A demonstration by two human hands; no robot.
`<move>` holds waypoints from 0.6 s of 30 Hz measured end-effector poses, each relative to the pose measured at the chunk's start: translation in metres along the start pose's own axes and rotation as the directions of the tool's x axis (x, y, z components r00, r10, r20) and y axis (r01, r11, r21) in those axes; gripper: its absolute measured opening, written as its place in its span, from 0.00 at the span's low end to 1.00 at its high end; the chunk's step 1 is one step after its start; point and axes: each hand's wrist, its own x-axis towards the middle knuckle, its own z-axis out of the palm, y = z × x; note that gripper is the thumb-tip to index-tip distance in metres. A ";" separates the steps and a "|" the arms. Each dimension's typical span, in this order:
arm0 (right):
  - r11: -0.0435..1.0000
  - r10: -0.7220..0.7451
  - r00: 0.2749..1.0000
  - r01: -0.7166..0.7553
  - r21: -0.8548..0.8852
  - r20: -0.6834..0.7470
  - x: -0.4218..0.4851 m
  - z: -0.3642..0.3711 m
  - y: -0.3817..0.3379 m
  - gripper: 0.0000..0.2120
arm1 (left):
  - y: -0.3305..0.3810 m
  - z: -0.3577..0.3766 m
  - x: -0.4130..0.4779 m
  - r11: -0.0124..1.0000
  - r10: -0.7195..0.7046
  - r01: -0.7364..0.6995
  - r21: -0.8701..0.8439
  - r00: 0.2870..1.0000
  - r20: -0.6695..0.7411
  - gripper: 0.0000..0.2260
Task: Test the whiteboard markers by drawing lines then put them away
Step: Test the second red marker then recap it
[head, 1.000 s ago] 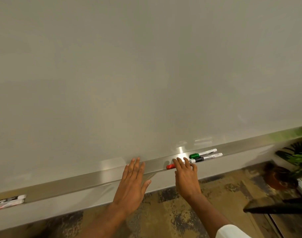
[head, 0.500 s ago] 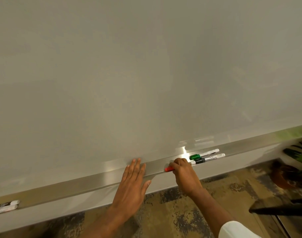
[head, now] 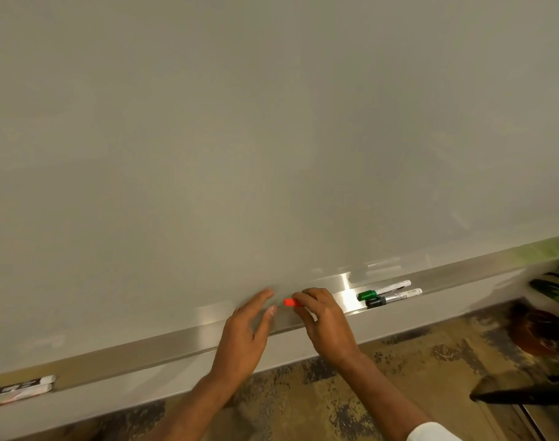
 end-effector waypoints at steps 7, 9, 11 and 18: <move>0.881 0.060 0.998 -0.038 0.471 -0.032 0.027 -0.023 -0.100 0.12 | 0.057 -0.052 0.002 0.911 -0.097 0.069 -0.407 0.994 -0.048 0.17; 0.809 0.086 0.996 -0.061 0.585 -0.016 0.032 -0.034 -0.131 0.11 | 0.076 -0.071 -0.001 0.884 -0.090 0.048 -0.465 0.994 -0.068 0.16; 0.738 0.107 0.994 -0.084 0.669 0.006 0.038 -0.047 -0.161 0.12 | 0.094 -0.092 -0.004 0.858 -0.082 0.029 -0.513 0.993 -0.081 0.14; 0.573 0.017 0.992 -0.114 0.812 0.127 0.058 -0.092 -0.251 0.09 | 0.144 -0.171 -0.015 0.741 -0.014 -0.030 -0.671 0.998 -0.061 0.15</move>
